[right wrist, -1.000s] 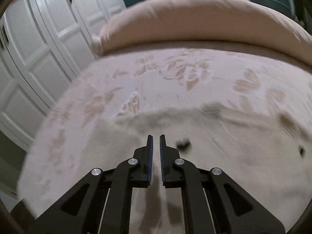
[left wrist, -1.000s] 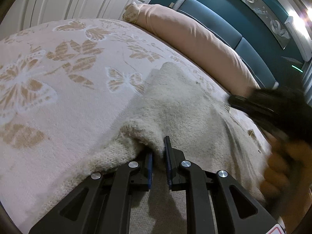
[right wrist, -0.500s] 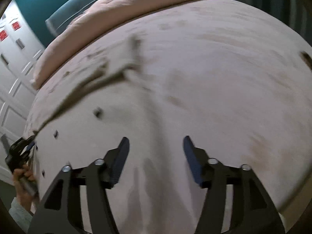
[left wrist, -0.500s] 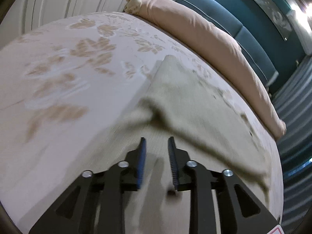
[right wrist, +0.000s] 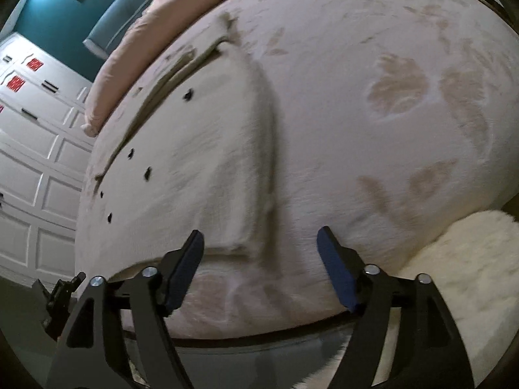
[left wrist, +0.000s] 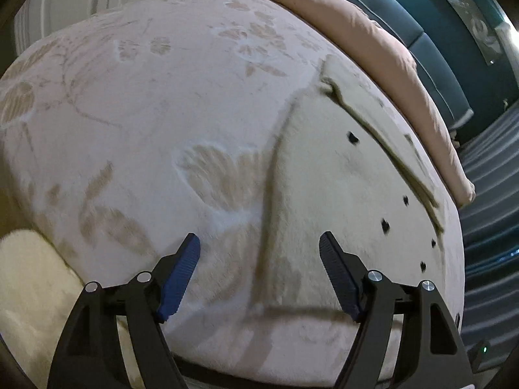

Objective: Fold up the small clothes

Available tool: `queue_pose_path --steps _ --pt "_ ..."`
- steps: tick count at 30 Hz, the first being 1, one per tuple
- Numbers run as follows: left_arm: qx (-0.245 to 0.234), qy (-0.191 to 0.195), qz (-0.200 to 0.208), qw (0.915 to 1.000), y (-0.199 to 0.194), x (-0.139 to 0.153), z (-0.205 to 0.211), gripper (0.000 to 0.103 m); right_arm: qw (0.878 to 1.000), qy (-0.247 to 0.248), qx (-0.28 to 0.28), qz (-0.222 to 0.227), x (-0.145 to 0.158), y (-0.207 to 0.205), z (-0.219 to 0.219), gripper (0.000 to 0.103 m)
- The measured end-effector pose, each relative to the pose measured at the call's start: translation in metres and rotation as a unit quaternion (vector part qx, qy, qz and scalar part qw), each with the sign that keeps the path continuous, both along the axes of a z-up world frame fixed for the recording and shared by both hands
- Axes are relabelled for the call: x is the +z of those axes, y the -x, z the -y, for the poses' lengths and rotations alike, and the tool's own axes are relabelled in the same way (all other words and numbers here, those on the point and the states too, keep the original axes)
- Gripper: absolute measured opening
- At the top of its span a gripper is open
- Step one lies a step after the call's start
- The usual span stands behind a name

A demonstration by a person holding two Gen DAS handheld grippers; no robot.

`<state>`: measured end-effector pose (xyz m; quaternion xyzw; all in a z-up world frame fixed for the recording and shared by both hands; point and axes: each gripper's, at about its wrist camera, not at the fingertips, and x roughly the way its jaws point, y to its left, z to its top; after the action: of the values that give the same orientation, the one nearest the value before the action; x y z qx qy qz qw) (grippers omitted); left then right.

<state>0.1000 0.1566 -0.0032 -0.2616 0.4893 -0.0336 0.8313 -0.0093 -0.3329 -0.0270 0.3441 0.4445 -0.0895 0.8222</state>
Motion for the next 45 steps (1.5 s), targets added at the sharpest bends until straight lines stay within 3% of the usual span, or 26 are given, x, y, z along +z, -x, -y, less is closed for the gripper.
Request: queue_pose_path --steps 3,9,10,11,12,14,15,20,24,29,33,37,39,41,43,45 --pt "-0.014 0.025 -0.002 0.9996 0.001 -0.002 0.015 0.073 1.000 0.024 0.006 0.014 -0.001 -0.005 -0.012 0.073" --pt "-0.029 0.062 -0.005 0.9976 -0.010 -0.003 0.034 0.073 0.999 -0.008 0.009 0.033 0.000 -0.016 -0.019 0.072" --pt "-0.029 0.068 -0.004 0.9972 -0.013 -0.002 0.034 0.071 0.999 -0.006 0.008 0.034 0.001 -0.018 -0.020 0.068" --pt "-0.028 0.071 -0.004 0.9971 -0.016 -0.001 0.034 0.058 0.999 -0.005 0.011 0.035 0.002 -0.022 -0.022 0.063" --pt "-0.033 0.081 -0.003 0.9962 -0.019 0.001 0.033 0.034 0.999 -0.005 0.013 0.032 0.002 -0.027 -0.023 0.050" --pt "-0.039 0.082 -0.012 0.9958 -0.024 0.004 0.032 0.008 0.999 -0.006 0.019 0.028 0.006 -0.033 -0.025 0.024" --pt "-0.041 0.081 -0.012 0.9958 -0.025 0.009 0.031 0.007 0.999 0.002 0.020 0.029 0.011 -0.036 -0.026 0.006" --pt "-0.061 0.059 0.029 0.9959 -0.012 0.047 0.029 0.005 0.996 0.054 0.041 0.059 0.054 -0.024 -0.033 0.004" --pt "-0.092 0.048 0.036 0.9940 0.016 0.068 0.027 0.005 0.992 0.090 0.073 0.047 0.071 0.003 -0.038 0.004" --pt "-0.141 0.016 0.003 0.9899 0.066 0.070 0.026 0.005 0.987 0.113 0.112 -0.011 0.069 0.047 -0.035 0.003" --pt "-0.174 0.003 -0.050 0.9834 0.116 0.059 0.021 0.005 0.975 0.117 0.174 -0.077 0.060 0.098 -0.044 0.003" --pt "-0.189 -0.006 -0.076 0.9789 0.164 0.065 0.013 0.005 0.966 0.105 0.211 -0.110 0.065 0.146 -0.056 0.003" --pt "-0.178 0.001 -0.073 0.9813 0.171 0.075 0.010 0.005 0.966 0.099 0.214 -0.105 0.073 0.154 -0.056 0.003" --pt "-0.174 0.006 -0.048 0.9836 0.154 0.092 0.011 0.004 0.971 0.093 0.203 -0.083 0.087 0.143 -0.048 0.003" --pt "-0.181 0.006 -0.008 0.9833 0.122 0.113 0.016 0.004 0.979 0.104 0.176 -0.023 0.115 0.108 -0.030 0.004" --pt "-0.194 -0.006 0.054 0.9795 0.066 0.142 0.030 0.005 0.979 0.125 0.156 0.038 0.141 0.064 -0.012 0.004"
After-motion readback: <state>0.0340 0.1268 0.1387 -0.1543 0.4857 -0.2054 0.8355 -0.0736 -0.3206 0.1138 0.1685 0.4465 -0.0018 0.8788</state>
